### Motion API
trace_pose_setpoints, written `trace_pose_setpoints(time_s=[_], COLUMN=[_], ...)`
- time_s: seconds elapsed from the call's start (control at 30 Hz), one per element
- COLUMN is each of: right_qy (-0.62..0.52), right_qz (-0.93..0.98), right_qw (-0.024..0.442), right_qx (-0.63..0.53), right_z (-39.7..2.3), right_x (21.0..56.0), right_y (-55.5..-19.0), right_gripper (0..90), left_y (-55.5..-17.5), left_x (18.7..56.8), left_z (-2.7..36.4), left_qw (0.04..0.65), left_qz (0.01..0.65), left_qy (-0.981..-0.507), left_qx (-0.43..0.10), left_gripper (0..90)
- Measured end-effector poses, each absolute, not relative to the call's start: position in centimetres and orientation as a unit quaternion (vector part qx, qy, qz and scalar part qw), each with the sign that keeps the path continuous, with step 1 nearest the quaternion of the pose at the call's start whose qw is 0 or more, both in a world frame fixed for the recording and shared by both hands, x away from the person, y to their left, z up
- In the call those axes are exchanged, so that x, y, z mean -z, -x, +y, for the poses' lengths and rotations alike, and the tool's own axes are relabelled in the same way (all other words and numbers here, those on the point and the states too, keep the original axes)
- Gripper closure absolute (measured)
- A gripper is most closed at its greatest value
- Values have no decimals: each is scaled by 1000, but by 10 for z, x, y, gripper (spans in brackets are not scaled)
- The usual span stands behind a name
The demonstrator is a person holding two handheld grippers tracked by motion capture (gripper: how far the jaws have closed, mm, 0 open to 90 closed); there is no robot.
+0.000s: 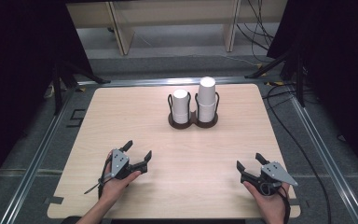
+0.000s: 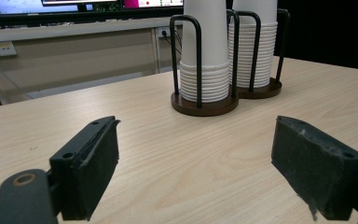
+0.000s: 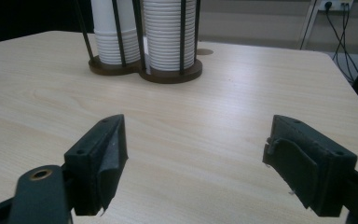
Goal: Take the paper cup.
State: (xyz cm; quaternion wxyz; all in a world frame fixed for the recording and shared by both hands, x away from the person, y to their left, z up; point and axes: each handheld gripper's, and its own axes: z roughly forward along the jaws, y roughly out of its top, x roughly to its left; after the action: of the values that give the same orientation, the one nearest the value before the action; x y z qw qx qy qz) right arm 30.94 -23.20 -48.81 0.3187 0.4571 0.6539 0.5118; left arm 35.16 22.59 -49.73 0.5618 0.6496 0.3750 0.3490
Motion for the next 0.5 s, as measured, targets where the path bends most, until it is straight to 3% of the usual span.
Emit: trace_pose_setpoints(time_s=[0.17, 0.2, 0.27, 0.3, 0.5], right_qy=[-462, -454, -457, -450, -438], right_qz=[659, 659, 662, 665, 670], right_qw=[316, 331, 311, 329, 336], right_qx=[-502, -500, -506, -496, -497], right_z=[-234, -234, -231, -231, -221], right_x=[487, 487, 488, 488, 481], right_y=[-310, -312, -310, -311, -312], right_gripper=[212, 252, 257, 257, 252], left_y=[-357, -356, -356, -356, -358], left_x=[498, 497, 496, 496, 492], left_z=[225, 225, 225, 225, 224], left_qw=[571, 560, 562, 565, 564], left_qz=[375, 381, 376, 373, 362], left_qy=[-645, -654, -657, -658, -665], left_qx=[-342, -337, -332, -331, -329], left_gripper=[148, 150, 150, 149, 145])
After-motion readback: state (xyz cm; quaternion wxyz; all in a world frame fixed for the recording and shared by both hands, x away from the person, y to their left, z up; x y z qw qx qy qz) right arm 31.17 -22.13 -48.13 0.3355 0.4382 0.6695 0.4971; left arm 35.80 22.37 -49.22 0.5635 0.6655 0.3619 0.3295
